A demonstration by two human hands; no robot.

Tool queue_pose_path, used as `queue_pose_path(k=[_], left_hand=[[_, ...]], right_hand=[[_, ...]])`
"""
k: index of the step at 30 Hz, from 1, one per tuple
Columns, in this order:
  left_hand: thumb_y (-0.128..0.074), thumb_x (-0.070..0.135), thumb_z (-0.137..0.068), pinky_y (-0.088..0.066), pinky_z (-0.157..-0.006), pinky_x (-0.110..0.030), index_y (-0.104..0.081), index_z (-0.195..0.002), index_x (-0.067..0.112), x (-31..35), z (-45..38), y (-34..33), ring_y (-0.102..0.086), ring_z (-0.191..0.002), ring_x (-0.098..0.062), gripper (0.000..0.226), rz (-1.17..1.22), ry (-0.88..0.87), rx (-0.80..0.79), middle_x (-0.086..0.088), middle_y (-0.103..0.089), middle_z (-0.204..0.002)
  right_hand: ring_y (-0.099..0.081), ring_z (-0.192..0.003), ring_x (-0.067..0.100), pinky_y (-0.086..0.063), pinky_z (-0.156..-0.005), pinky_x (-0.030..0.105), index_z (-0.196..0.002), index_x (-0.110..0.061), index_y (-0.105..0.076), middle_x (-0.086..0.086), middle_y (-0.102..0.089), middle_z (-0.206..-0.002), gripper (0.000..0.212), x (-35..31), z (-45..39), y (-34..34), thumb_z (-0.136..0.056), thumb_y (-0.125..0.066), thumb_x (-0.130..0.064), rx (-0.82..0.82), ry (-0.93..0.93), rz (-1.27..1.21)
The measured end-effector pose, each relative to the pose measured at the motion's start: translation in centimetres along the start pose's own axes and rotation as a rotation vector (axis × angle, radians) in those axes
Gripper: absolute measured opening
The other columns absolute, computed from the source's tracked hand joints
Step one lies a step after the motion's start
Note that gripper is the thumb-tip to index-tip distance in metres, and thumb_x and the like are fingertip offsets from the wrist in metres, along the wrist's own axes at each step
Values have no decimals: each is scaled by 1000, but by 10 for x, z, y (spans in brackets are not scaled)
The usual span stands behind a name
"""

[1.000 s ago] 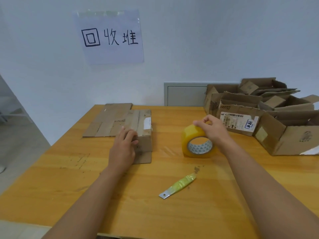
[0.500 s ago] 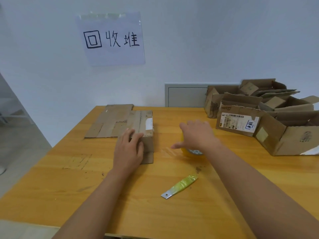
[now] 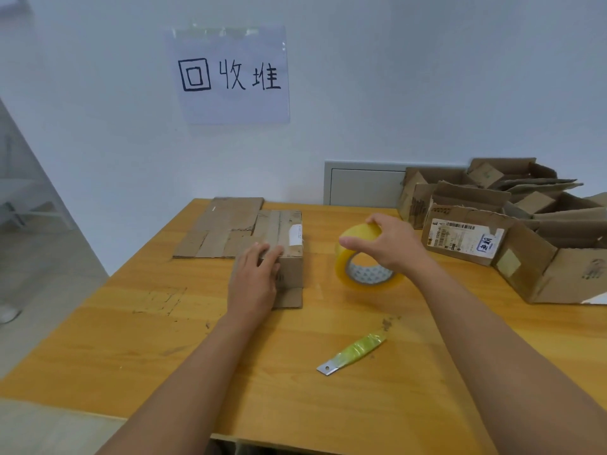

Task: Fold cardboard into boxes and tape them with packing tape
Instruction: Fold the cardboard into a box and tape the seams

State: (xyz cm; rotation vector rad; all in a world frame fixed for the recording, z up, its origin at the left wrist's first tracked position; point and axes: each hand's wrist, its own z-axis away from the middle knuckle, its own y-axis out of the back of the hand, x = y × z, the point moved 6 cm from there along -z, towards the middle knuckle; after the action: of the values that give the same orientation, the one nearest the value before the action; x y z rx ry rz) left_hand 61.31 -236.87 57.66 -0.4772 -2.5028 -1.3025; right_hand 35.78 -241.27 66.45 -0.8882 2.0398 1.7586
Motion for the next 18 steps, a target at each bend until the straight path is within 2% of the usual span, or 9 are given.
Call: queue_pose_path(k=[4,7,12,16,18], left_hand=[[-49,21,-102,-50,-92,-53,-59,-130,27,-3,-1,-1,-32,-135,-26,30,42,38,-42,-4,-42,-142],[-46,27,-104,-43,-102,-54,-59,-133,31,-6,0,-4,-17,-145,-27,32,77,116,-79,-5,-31,-152],[-50,21,-103,-47,-101,-47,-62,-131,30,-5,-4,-1,-38,-135,-29,33,116,84,-63,-7,-34,-154],[-51,18,-102,-48,-99,-45,-63,-131,31,-3,-5,0,-40,-134,-27,33,118,72,-53,-6,-37,-152],[-51,19,-102,-49,-97,-45,-62,-131,31,0,-7,-2,-41,-134,-28,33,103,64,-59,-7,-37,-152]], right_hand=[[-48,-100,18,-38,-78,31,-126,-17,-54,-3,-52,-111,76,-11,-1,-5,-73,-70,-68,6,-1,-48],[-49,-98,18,-38,-76,31,-123,-16,-55,-1,-54,-110,71,-5,3,-1,-75,-71,-65,33,-5,-65],[-49,-99,19,-38,-77,31,-123,-16,-56,1,-54,-110,67,-2,7,4,-76,-72,-62,41,3,-75],[-53,-96,21,-38,-70,29,-111,-21,-57,1,-57,-106,54,-10,7,24,-76,-71,-60,97,39,-163],[-54,-96,20,-38,-72,29,-114,-19,-59,1,-58,-107,58,-22,6,49,-76,-72,-60,146,81,-162]])
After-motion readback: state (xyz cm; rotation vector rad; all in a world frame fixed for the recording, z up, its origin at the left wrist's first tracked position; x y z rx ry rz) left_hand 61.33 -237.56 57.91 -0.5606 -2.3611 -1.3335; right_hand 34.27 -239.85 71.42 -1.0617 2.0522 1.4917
